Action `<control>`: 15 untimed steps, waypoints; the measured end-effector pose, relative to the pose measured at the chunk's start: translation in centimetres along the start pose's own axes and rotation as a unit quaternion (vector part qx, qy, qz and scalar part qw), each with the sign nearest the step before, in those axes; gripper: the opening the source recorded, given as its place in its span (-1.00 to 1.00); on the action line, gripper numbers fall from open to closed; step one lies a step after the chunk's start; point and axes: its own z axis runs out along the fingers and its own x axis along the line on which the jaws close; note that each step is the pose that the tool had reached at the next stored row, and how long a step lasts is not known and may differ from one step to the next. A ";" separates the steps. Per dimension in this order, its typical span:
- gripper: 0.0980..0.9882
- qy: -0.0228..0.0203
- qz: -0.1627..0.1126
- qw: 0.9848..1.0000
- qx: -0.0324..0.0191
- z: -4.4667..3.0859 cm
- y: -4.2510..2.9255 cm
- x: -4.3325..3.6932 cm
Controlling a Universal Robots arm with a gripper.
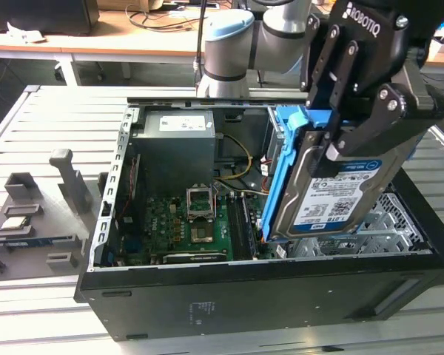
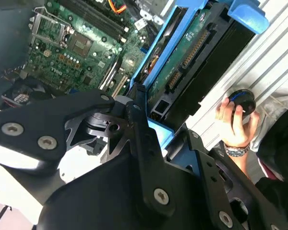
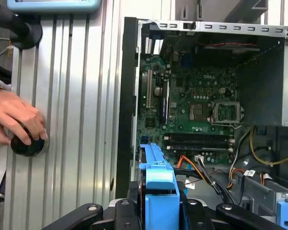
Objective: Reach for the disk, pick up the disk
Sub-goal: 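Pick up the disk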
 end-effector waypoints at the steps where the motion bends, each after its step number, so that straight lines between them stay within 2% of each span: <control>1: -0.39 0.000 0.000 1.000 0.000 -0.01 -0.48 -0.06; 5: -0.39 0.000 0.000 1.000 0.000 -0.08 -2.73 -0.52; 7: -0.39 0.000 0.000 1.000 0.000 0.01 -4.13 -1.07; 10: -0.39 0.001 0.001 1.000 0.000 0.16 -5.76 -1.82; 15: -0.39 0.002 0.002 1.000 0.000 0.55 -7.53 -2.60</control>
